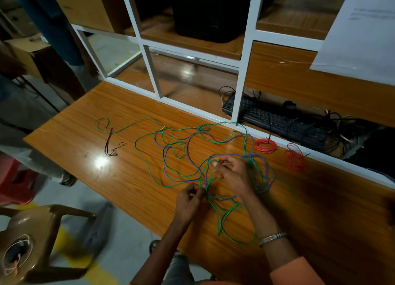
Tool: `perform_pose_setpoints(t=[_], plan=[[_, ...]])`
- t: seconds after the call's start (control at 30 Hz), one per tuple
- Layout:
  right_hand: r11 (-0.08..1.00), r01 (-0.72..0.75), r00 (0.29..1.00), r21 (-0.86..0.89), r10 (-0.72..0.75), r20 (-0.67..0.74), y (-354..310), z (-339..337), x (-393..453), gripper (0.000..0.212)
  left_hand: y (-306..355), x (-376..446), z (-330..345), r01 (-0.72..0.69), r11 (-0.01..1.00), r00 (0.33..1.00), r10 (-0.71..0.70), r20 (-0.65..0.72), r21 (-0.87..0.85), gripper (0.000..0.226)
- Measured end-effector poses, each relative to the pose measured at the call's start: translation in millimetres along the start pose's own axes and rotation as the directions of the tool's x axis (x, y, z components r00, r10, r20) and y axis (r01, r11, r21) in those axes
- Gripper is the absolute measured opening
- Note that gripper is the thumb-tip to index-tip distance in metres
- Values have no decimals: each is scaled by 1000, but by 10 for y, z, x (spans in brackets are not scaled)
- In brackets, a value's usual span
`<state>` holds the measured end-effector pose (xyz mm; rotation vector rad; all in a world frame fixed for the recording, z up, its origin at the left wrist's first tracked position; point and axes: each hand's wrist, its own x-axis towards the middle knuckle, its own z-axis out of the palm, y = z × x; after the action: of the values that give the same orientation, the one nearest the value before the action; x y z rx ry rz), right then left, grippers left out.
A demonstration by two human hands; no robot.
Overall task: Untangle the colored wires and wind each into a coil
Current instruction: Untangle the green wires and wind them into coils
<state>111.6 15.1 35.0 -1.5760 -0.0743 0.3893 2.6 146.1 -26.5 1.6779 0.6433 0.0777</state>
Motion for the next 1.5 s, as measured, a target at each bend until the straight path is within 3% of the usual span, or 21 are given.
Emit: perform_pose_setpoints(t=[0.27,0.43,0.5,0.63,0.83,0.97,1.07,1.17,1.23,1.37,1.5], plan=[[996,-86,993,38,89,-80,-23,-190,3,5,288,-53,-24,-6,962,1000,3,-9,-273,25],[994,-108,990,2,108,-89,-1,-283,-12,3,454,-137,-81,156,884,987,-125,98,-440,17],[991,-130,988,-24,128,-90,16,-335,-13,7,462,-148,-118,250,832,967,-188,173,-495,23],[992,-127,988,-21,125,-88,30,-404,-36,14,467,-189,-164,273,811,945,-126,302,-517,44],[999,-24,998,21,25,-64,-38,-309,-65,9,466,-237,-159,200,940,933,-96,347,-277,83],[999,2,995,-38,2,97,-68,-288,-102,9,559,-262,-168,193,931,956,-108,273,-310,58],[988,-122,950,99,87,299,-59,-335,-161,13,580,-248,-188,218,896,960,-125,252,-387,44],[965,-222,875,136,136,465,-64,-392,-226,17,584,-212,-245,341,756,932,-195,305,-559,52],[971,-236,825,46,176,537,-90,-415,-276,18,597,-219,-298,396,718,904,-194,382,-573,59],[969,-192,740,-156,247,626,-134,-511,-331,22,618,-255,-346,393,833,888,-233,396,-390,47],[971,-128,741,-200,228,631,-134,-597,-310,19,680,-227,-336,291,911,936,-207,286,-293,36]])
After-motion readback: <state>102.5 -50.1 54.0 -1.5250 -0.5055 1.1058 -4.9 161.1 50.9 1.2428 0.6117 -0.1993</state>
